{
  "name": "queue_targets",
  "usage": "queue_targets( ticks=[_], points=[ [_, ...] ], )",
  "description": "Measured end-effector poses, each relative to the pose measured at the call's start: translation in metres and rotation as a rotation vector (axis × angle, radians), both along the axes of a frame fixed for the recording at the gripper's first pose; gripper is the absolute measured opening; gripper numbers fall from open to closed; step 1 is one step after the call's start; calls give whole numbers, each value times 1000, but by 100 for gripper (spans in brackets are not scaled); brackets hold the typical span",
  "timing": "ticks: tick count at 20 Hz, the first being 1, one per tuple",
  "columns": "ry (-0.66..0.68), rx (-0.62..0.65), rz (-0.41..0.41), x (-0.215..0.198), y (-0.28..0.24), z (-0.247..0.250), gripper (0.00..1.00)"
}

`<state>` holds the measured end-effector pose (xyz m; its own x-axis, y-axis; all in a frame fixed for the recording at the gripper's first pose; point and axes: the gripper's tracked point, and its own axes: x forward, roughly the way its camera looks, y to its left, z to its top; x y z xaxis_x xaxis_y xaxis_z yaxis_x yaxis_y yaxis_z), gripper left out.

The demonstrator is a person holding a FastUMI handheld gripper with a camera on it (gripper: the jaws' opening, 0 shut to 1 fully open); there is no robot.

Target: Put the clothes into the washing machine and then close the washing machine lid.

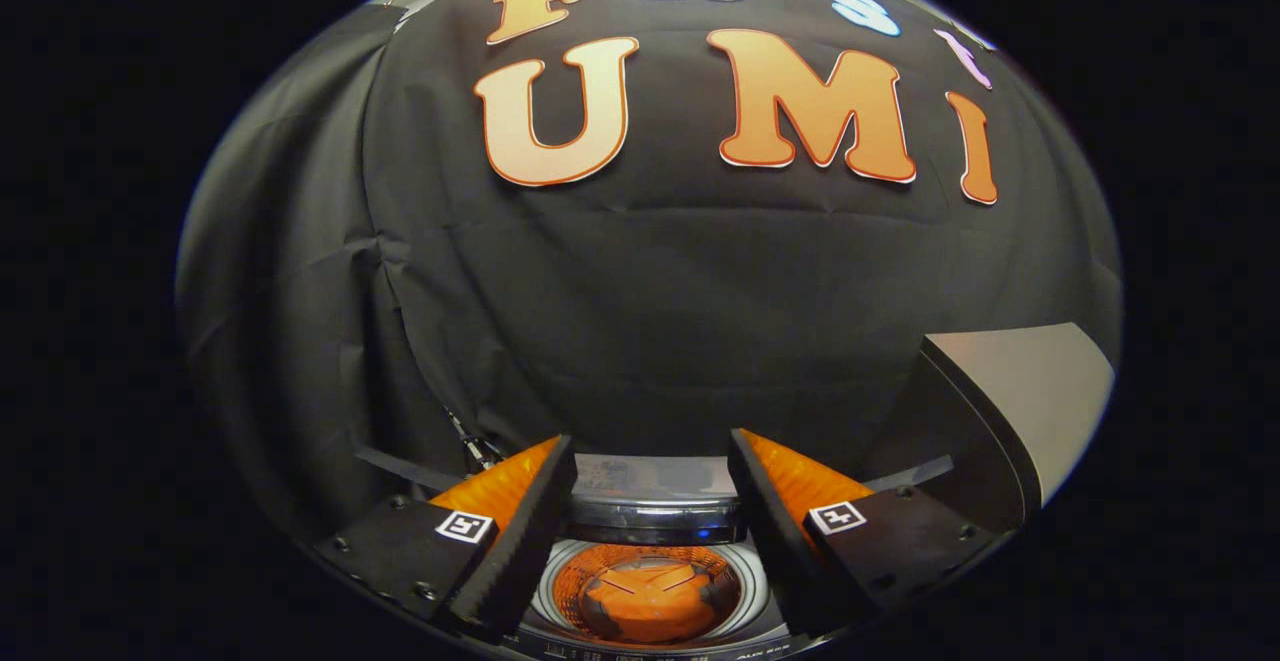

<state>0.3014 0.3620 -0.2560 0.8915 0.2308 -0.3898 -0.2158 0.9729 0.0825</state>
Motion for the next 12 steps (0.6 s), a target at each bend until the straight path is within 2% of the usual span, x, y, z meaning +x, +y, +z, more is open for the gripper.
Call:
queue_targets(
  ticks=[9, 12],
  points=[
    [-46, 0, 1, -13, -1, -20, 100],
    [-22, -8, -9, -12, -4, -30, 99]
  ],
)
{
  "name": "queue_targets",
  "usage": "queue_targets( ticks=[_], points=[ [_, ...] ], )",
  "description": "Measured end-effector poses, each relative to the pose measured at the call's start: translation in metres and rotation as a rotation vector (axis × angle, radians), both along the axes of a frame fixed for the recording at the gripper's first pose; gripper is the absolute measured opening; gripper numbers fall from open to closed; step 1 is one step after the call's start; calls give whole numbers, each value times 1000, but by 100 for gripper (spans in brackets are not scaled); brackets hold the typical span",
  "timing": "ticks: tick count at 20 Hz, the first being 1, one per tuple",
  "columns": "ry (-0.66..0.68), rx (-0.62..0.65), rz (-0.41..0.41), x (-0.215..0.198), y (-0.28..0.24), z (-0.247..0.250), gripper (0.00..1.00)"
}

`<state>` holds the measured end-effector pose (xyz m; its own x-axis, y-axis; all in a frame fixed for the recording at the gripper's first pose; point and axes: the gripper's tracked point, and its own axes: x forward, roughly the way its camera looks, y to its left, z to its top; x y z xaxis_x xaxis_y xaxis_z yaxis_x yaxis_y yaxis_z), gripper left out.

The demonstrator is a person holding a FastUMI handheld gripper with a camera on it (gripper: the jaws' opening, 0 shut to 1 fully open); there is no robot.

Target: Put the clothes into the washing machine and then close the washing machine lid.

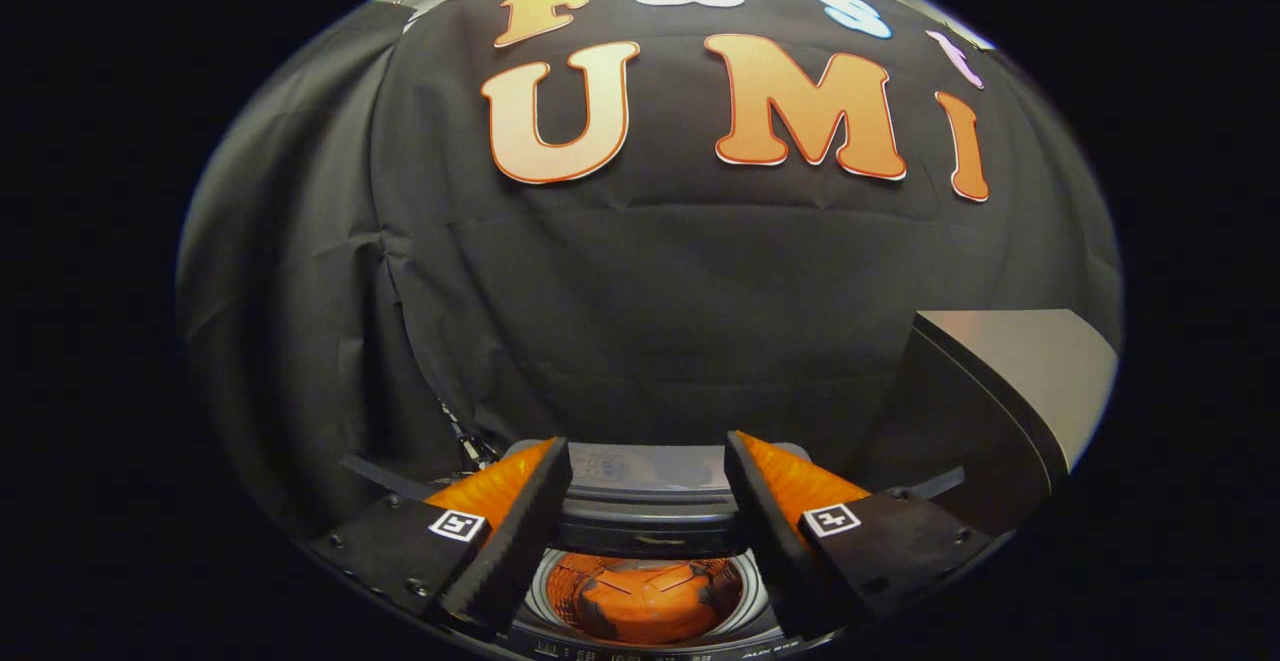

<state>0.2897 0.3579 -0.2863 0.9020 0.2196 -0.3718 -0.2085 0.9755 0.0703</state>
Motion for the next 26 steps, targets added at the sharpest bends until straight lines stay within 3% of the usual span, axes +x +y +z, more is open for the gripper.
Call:
queue_targets(
  ticks=[4, 9, 12, 19, 26],
  points=[
    [171, -38, -10, -6, -4, -72, 99],
    [187, -8, -17, -11, 2, -87, 99],
    [134, -13, 5, -13, 0, -52, 99],
    [-40, 19, -2, -49, -32, 84, 99],
    [-216, 1, -87, -104, -143, 210, 98]
  ],
)
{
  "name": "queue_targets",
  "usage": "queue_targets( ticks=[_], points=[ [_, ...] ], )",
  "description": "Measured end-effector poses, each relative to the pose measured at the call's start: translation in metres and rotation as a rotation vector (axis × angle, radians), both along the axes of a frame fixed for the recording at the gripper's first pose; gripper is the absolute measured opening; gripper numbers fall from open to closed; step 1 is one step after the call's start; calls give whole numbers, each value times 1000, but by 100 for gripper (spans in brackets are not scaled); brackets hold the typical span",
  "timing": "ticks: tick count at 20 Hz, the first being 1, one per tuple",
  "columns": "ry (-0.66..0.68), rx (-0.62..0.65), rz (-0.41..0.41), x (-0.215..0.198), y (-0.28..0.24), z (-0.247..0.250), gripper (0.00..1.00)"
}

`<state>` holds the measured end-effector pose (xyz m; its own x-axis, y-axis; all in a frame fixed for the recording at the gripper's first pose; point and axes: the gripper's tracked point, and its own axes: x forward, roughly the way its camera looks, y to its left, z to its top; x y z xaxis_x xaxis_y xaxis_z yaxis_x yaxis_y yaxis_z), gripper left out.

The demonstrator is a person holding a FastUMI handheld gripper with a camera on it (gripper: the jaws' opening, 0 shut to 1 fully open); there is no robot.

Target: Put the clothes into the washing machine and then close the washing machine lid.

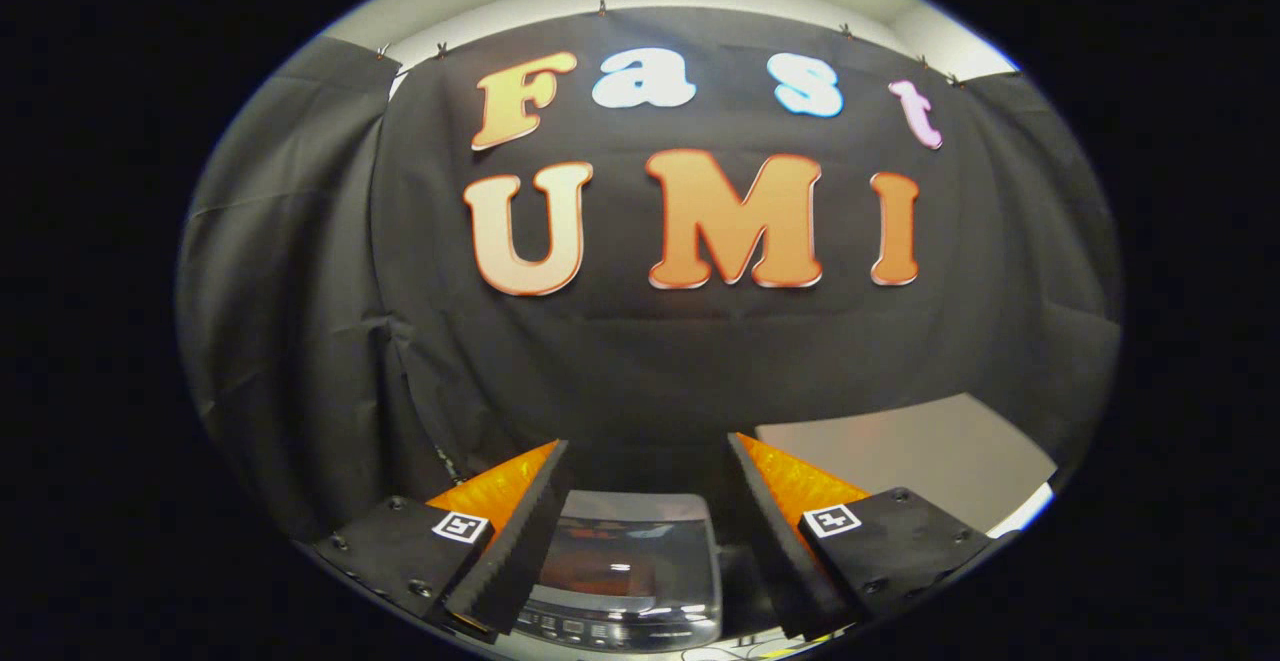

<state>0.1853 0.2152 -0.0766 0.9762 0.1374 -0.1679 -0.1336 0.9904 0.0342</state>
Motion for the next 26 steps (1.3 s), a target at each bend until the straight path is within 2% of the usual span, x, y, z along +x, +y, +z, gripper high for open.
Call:
queue_targets(
  ticks=[8, 12, 18, 26],
  points=[
    [-91, 1, -98, -79, -153, 64, 98],
    [-141, -33, -109, -108, -203, 79, 98],
    [-158, 10, -89, -128, -219, 86, 98],
    [-193, 19, -79, -134, -226, 97, 98]
  ],
)
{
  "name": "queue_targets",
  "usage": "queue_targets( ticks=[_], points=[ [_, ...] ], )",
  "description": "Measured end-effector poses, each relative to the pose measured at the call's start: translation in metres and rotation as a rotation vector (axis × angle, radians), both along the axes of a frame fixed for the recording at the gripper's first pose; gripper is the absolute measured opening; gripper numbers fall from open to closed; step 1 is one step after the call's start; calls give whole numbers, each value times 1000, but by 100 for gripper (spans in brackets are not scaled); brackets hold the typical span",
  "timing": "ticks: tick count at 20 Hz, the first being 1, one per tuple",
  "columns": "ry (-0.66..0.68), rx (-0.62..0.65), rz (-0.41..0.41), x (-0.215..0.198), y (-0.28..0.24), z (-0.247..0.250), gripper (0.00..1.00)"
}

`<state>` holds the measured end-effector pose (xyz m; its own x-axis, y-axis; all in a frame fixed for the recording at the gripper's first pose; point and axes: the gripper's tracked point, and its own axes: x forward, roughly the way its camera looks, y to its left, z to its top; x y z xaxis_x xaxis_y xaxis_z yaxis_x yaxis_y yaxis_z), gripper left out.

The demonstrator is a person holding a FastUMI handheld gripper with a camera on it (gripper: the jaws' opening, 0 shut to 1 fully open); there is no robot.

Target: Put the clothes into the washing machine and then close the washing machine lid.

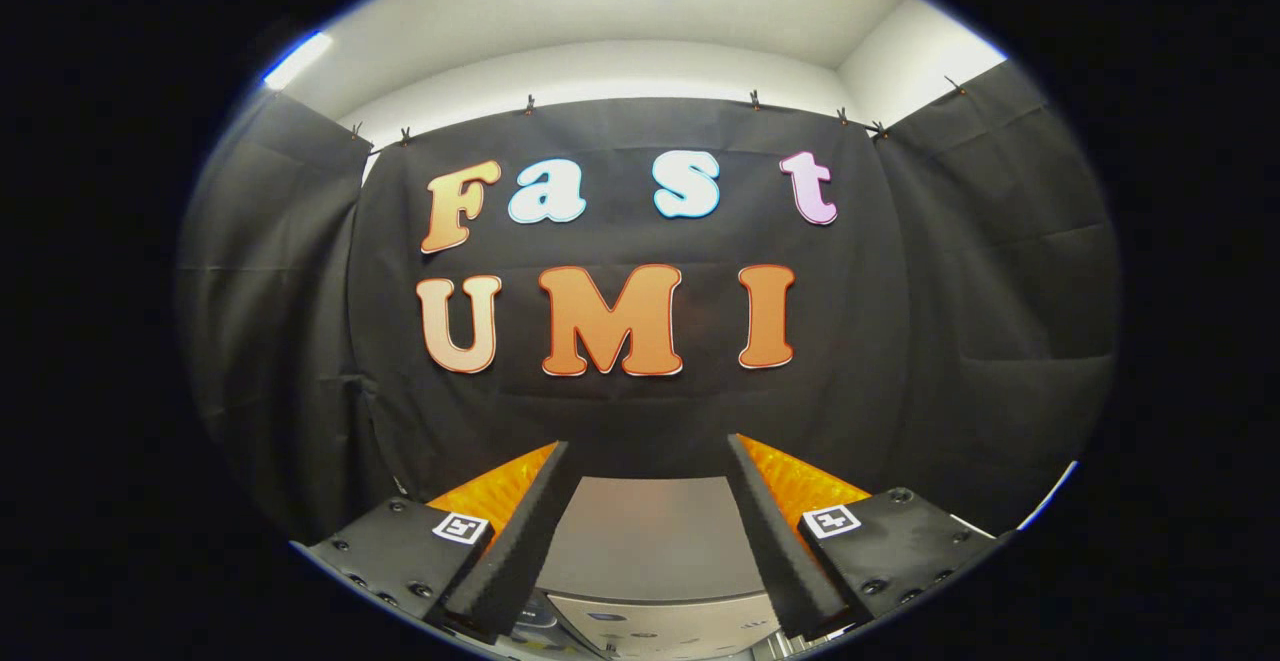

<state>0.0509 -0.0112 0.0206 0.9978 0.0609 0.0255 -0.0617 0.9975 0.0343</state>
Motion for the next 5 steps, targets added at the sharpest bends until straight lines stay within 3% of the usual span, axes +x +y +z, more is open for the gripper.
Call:
queue_targets(
  ticks=[5],
  points=[
    [-5, 12, 10, 1, 5, -1, 98]
  ],
)
